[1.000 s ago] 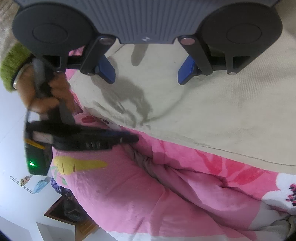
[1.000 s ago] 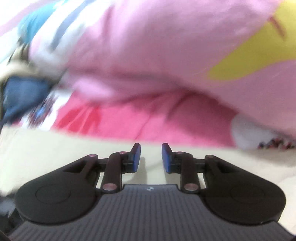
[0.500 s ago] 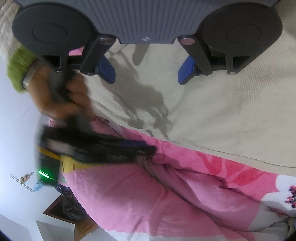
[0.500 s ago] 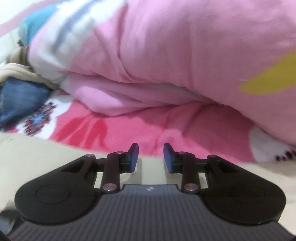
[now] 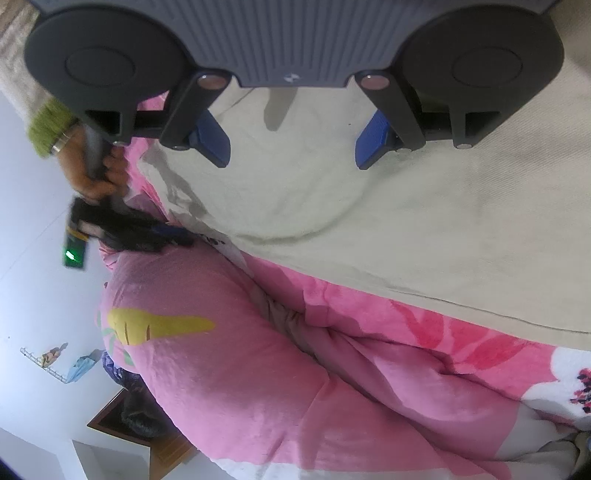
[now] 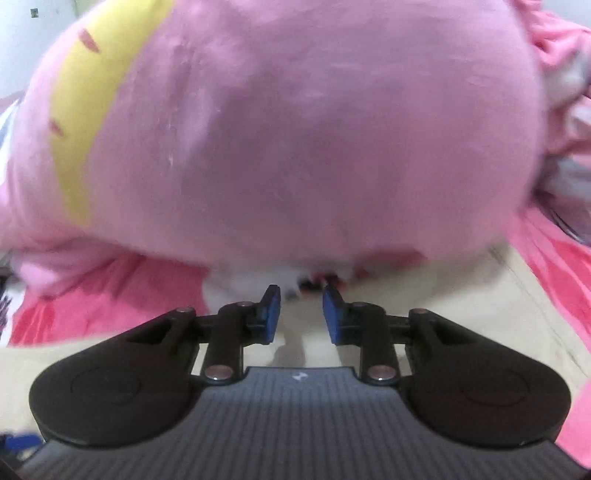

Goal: Fold clothes

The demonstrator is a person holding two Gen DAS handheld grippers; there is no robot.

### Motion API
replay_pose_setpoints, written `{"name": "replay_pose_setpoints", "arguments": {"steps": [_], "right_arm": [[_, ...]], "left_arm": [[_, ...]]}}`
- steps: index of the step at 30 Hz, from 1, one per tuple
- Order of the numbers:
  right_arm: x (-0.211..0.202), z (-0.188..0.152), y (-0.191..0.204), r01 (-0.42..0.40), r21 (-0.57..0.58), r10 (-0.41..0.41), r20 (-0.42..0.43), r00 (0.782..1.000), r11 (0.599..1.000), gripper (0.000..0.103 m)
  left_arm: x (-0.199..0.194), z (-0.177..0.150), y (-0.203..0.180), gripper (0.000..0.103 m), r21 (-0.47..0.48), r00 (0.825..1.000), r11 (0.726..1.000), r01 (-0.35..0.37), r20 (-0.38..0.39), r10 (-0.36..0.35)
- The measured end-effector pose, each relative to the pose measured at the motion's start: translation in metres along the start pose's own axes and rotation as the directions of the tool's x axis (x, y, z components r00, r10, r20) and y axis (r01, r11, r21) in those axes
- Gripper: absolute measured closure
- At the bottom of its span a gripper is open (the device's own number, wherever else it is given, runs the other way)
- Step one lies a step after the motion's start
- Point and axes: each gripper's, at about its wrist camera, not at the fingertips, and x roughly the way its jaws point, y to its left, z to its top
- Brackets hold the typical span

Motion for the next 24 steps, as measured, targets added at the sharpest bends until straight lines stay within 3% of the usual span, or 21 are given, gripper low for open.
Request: {"name": "replay_pose_setpoints", "arguments": {"steps": [4,9,14,17,19,21,22,24], "right_arm": [[0.028,-0.008,-0.009,0.059,-0.069,-0.064,-0.067,0.996,0.996,0.077],[0.06,0.02,-0.023,0.136,-0.02,-0.136,0.012,0.991,0.99,0.077],[0.034,0.019,-0.063,0.202,0.052,-0.204,0.047,0.978,0.978,0.074],[0.038,0.013,-0.087,0.208,0.037,-0.208,0.01,0.978,0.977,0.074],[0.041,0.012,-0.106,0.275,0.044,-0.276,-0.003,0.961,0.96,0.076],[0.03,0.016,-0.132,0.34,0.179,-0.346,0.001,0.938,0.923,0.072],[0.022,0.016,-0.135,0.343,0.2,-0.351,0.007,0.936,0.918,0.072],[0.003,0.013,-0.12,0.288,0.145,-0.295,0.033,0.955,0.947,0.072]], "left_arm": [[0.001,0.0,0.0,0.027,0.003,1.0,1.0,-0.002,0.001,0.002],[-0.001,-0.001,0.002,0.027,0.002,1.0,1.0,0.008,0.004,-0.008],[0.0,-0.001,0.001,0.026,0.001,1.0,1.0,0.004,0.003,-0.004],[0.0,-0.001,0.001,0.026,0.002,1.0,1.0,0.004,0.004,-0.004],[0.0,-0.001,0.001,0.026,0.0,1.0,1.0,0.007,0.005,-0.007],[0.0,-0.001,0.002,0.026,-0.006,1.0,1.0,0.012,0.005,-0.012],[-0.001,0.0,0.002,0.026,-0.011,1.0,1.0,0.014,0.005,-0.014],[-0.004,0.003,0.003,0.026,-0.034,1.0,0.999,0.022,0.003,-0.022]]}}
